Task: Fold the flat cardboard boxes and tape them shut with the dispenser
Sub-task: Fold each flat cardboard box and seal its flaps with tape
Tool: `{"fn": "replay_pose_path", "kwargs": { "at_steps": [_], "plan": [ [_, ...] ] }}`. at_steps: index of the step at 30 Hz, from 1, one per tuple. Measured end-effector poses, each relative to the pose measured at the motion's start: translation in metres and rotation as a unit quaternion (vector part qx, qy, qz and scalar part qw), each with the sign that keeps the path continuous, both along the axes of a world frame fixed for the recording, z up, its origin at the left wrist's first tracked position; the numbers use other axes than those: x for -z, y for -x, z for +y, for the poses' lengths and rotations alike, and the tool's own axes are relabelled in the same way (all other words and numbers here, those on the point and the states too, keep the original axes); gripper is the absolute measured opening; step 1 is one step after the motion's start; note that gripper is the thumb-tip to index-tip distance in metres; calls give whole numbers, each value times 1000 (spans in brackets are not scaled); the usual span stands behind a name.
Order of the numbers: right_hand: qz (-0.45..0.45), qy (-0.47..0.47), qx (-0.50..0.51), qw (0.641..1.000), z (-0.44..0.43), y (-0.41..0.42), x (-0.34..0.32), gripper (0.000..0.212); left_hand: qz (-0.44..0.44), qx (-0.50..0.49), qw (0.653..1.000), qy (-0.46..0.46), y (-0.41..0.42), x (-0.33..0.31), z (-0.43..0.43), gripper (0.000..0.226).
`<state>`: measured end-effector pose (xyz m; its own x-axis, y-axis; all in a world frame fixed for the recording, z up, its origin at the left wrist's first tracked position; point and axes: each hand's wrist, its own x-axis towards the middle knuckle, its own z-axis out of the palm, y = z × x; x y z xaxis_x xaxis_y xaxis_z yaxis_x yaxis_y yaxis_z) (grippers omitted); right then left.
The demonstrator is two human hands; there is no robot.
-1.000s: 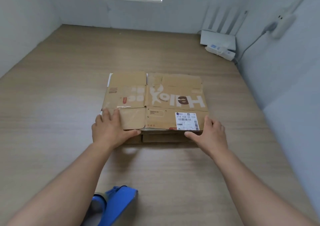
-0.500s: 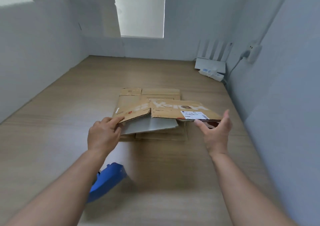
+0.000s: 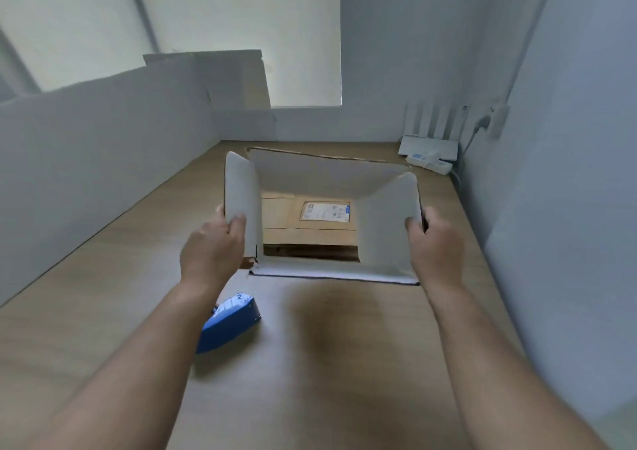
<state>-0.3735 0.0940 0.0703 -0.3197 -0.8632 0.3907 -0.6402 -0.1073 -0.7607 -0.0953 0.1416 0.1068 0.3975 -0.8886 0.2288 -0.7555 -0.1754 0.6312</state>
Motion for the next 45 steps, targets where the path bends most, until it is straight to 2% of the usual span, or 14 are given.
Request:
{"fn": "replay_pose_path", "kwargs": {
  "at_steps": [3, 7, 10, 12, 15, 18, 21, 24, 26, 30, 32, 37, 41, 45],
  "plan": [
    [40, 26, 11, 999, 10, 4, -35, 5, 8, 16, 998, -59, -6, -21, 3, 24],
    [144, -86, 18, 986, 22, 0, -55, 8, -10, 91, 972, -217, 1, -29, 13, 19],
    [175, -166, -14, 970, 36, -11, -45, 10, 28, 141, 959, -243, 3, -16, 24, 34],
    [124, -214, -63, 967, 41, -13, -32, 5, 85, 176, 954, -229, 1, -3, 29, 44],
    [-3, -283, -159, 946, 45, -12, -14, 35, 114, 235, 935, -242, -4, 18, 37, 37],
    [-101, -318, -209, 919, 53, -6, -15, 73, 142, 243, 924, -258, -17, 30, 42, 73],
    [-218, -338, -313, 861, 62, 14, -11, 118, 178, 254, 916, -255, -26, 28, 45, 108],
    [-286, -322, -367, 824, 74, 27, 5, 104, 190, 264, 908, -264, -29, 29, 43, 125],
    [-256, -308, -353, 846, 78, 22, 8, 90, 204, 264, 905, -265, -30, 33, 40, 120],
    [-166, -222, -188, 942, 66, 1, 13, 54, 245, 250, 902, -252, -28, 43, 36, 87],
    [-86, -197, -137, 967, 58, -8, 26, 62, 206, 243, 923, -214, -19, 53, 36, 59],
    [123, -219, -58, 966, 48, -19, 34, 83, 63, 189, 975, -99, -8, 80, 33, 76],
    [113, -191, -62, 973, 28, -22, 18, 110, 42, 138, 982, -122, -8, 90, 30, 89],
    [30, -149, -84, 985, 12, -32, 2, 79, 86, 138, 977, -136, -6, 88, 32, 91]
  ]
}}
